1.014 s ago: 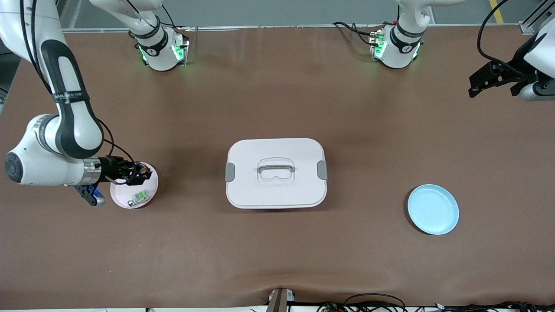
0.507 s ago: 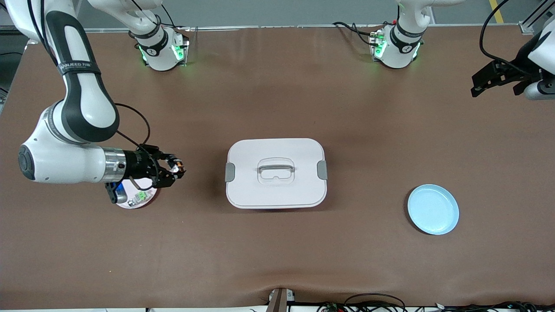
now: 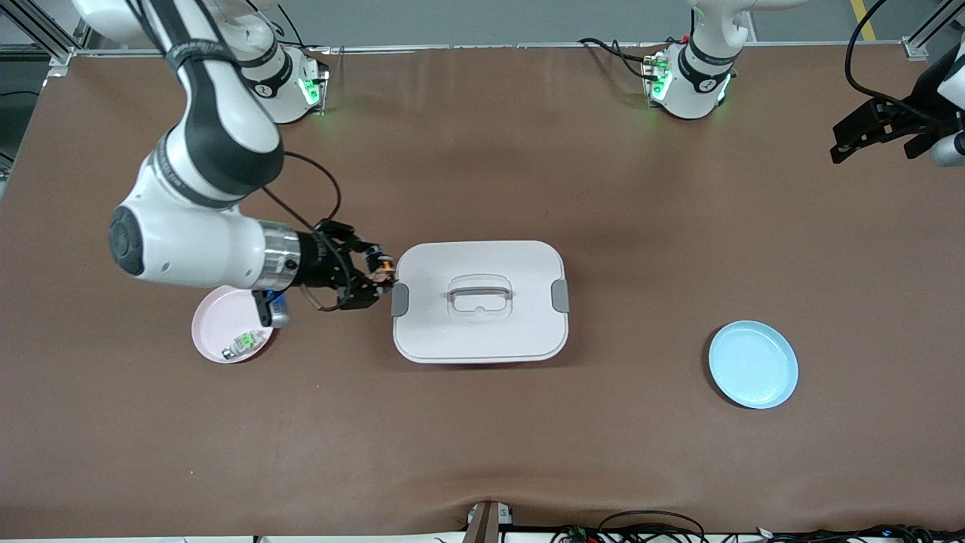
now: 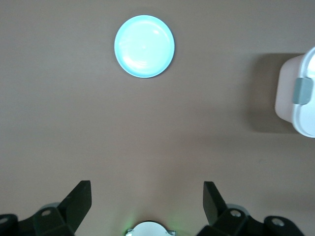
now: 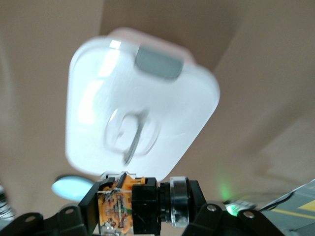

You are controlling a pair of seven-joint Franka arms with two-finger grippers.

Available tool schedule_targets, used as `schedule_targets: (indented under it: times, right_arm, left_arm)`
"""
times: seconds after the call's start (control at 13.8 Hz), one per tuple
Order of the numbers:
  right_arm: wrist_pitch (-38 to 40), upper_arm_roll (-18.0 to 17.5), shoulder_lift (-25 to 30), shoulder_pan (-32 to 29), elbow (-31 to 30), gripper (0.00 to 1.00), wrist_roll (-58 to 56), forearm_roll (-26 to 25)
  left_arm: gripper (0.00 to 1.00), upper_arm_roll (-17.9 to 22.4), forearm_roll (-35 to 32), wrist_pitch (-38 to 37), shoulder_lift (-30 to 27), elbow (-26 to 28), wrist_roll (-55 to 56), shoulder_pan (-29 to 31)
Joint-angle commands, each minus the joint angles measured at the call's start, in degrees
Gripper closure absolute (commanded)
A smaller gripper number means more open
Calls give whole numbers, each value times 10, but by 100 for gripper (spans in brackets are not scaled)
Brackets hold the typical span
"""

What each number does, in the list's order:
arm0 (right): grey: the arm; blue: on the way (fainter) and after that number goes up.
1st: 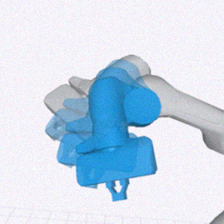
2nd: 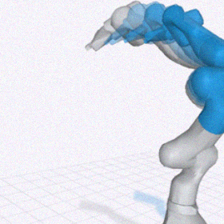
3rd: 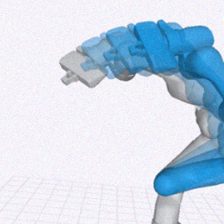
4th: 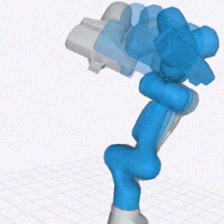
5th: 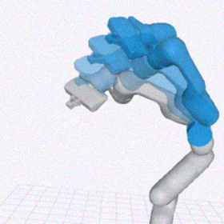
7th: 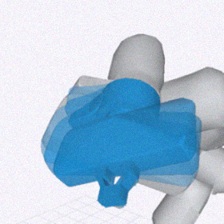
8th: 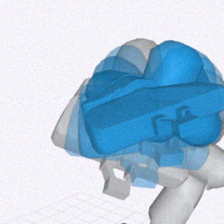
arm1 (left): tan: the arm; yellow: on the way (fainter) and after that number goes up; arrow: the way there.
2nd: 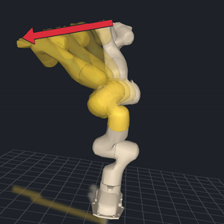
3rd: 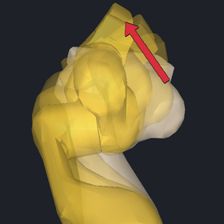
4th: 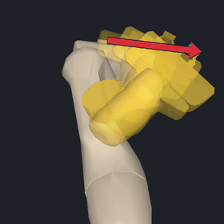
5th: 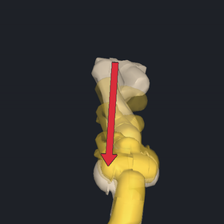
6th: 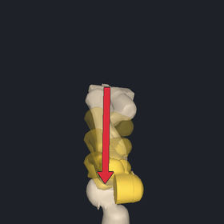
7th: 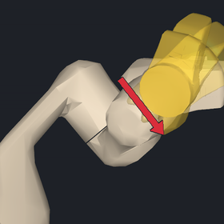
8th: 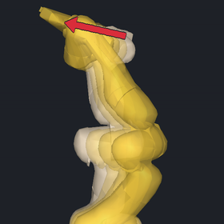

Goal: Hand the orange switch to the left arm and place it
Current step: 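Carry the switch over the white box while the left gripper reaches toward it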

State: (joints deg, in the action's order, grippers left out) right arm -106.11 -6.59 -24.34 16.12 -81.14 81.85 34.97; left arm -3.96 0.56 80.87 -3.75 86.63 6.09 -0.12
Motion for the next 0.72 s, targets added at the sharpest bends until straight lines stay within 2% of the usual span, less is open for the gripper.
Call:
schedule_targets:
  times: [0.0, 0.22, 0.43, 0.51, 0.65]
  right_arm:
    - [-53, 4, -8, 36, 30, 100, 69, 24]
    - [-119, 4, -32, 95, 79, 100, 166, 26]
    - [-135, 6, -87, 139, 176, 100, 275, 26]
    - [-144, 7, -105, 153, 206, 100, 310, 25]
    - [-220, 7, -114, 177, 217, 100, 350, 25]
  left_arm:
    - [0, 0, 52, -4, 17, -30, -2, -1]
    - [0, -8, 100, 18, 20, -41, -4, -9]
    - [0, -12, 208, 38, 34, -40, -5, -11]
    - [0, -23, 222, 59, 43, -40, -6, -19]
    - [0, -39, 241, 116, 62, -40, -4, -30]
